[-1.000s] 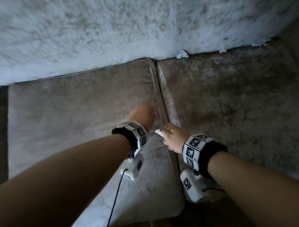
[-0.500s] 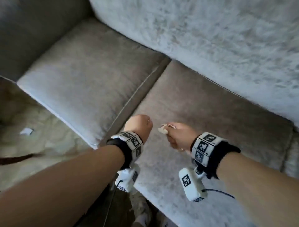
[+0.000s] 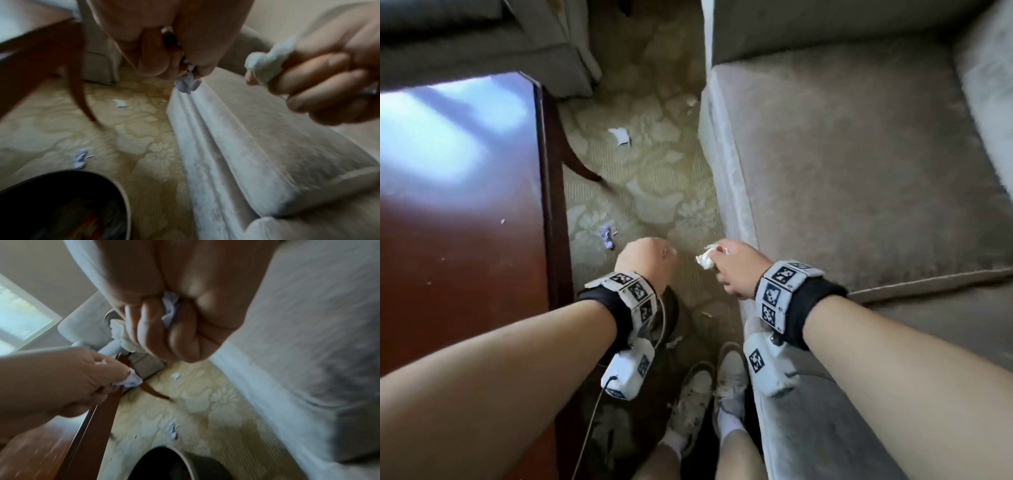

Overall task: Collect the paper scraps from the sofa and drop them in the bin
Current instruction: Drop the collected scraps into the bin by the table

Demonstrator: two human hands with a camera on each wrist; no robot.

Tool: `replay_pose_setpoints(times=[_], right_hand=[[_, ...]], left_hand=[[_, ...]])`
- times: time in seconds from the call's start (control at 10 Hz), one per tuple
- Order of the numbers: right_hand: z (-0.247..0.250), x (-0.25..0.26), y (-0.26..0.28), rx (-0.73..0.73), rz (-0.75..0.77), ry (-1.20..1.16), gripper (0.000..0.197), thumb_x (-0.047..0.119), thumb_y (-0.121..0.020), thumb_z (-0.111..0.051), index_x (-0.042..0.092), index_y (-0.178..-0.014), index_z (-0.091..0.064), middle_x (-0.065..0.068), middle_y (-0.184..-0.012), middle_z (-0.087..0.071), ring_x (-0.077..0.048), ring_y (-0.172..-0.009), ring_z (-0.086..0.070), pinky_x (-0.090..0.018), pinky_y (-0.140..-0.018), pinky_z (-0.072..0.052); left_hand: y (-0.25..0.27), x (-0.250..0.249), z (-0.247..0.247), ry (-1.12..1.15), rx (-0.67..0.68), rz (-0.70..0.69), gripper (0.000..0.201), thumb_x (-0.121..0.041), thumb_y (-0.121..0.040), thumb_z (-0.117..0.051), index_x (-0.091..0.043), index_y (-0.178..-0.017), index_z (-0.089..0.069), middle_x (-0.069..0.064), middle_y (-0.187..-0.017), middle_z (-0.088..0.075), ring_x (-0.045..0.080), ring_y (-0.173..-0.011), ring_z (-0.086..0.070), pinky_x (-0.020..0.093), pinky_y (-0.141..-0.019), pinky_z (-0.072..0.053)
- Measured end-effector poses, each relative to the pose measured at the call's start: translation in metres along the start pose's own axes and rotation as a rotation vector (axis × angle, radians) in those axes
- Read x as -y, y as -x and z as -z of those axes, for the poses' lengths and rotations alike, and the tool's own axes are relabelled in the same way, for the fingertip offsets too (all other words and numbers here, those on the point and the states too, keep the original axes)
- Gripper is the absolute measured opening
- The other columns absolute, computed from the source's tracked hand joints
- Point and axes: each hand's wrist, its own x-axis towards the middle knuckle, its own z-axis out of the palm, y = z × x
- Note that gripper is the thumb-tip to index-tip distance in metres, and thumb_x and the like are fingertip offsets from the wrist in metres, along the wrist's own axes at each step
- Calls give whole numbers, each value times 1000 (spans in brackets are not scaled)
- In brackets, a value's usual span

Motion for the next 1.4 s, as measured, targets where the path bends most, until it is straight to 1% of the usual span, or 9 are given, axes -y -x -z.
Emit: replay_pose_setpoints(times=[0.3,0.4,0.7,0.9,1.0,1.1,1.2,1.3,1.4], right_hand=[[-130,8,-41,362,-12,606,15,20,-96,-33,15,-102,-45,-1,-69,-40,-13,-54,-36,-23,-46,-30],[-152,8,-46,424,-54,640,24,12,-98,-32,21,-78,-42,5,-70,-38,-10,-57,-38,-25,-54,-37],[-181,-12,-65,433,-104,550,16,14,-90,-42,16,-75,-45,-3,-63,-40,-13,-47,-33,-19,-40,-26],[-191,-14,-65,381,-70,516,40,37,-95,-39,3,-92,-60,3,-55,-41,-12,-42,-33,-17,-38,-25],[-195,-14,-71,313,-195,474,45,53,-89,-35,14,-86,-58,0,-59,-45,-14,-48,-38,-18,-41,-28],[-196,-16,-75,326,-333,225,33,41,-83,-40,14,-92,-56,-5,-63,-44,-17,-48,-34,-15,-38,-25],[-197,-17,-73,298,-324,163,24,2,-88,-37,7,-103,-56,-10,-66,-46,-17,-48,-32,-13,-33,-22],[-195,-22,-74,312,-223,167,50,-22,-81,-25,3,-112,-55,-14,-78,-50,-18,-52,-38,-15,-32,-25],[-192,-24,-75,351,-168,158,43,-21,-81,-32,4,-104,-58,-13,-84,-53,-15,-55,-45,-16,-36,-28]], left_hand=[[41,131,-13,227,-58,354,32,-33,-92,-47,-9,-83,-66,9,-81,-67,34,-86,-63,32,-73,-49],[57,156,-29,329,-99,422,29,-31,-89,-47,-12,-87,-70,8,-82,-70,30,-84,-63,38,-76,-54],[66,188,-51,437,-93,447,28,-28,-88,-47,-13,-87,-71,8,-80,-69,28,-80,-63,36,-70,-52],[62,195,-52,444,-107,414,27,-27,-88,-47,-10,-82,-68,10,-77,-68,30,-78,-63,37,-67,-50],[61,196,-54,456,-120,387,26,-26,-88,-48,-11,-82,-68,9,-77,-68,29,-77,-62,36,-67,-50],[60,197,-56,461,-118,382,25,-26,-88,-48,-12,-84,-68,9,-77,-68,28,-77,-62,35,-66,-50],[60,200,-58,450,-127,371,25,-24,-87,-47,-10,-82,-67,10,-76,-66,29,-75,-62,35,-64,-48],[59,202,-56,446,-122,371,26,-26,-90,-47,-13,-88,-69,7,-80,-69,26,-77,-64,35,-67,-51],[57,206,-53,468,-137,368,28,-27,-90,-47,-13,-89,-70,8,-79,-70,27,-75,-64,37,-68,-53]])
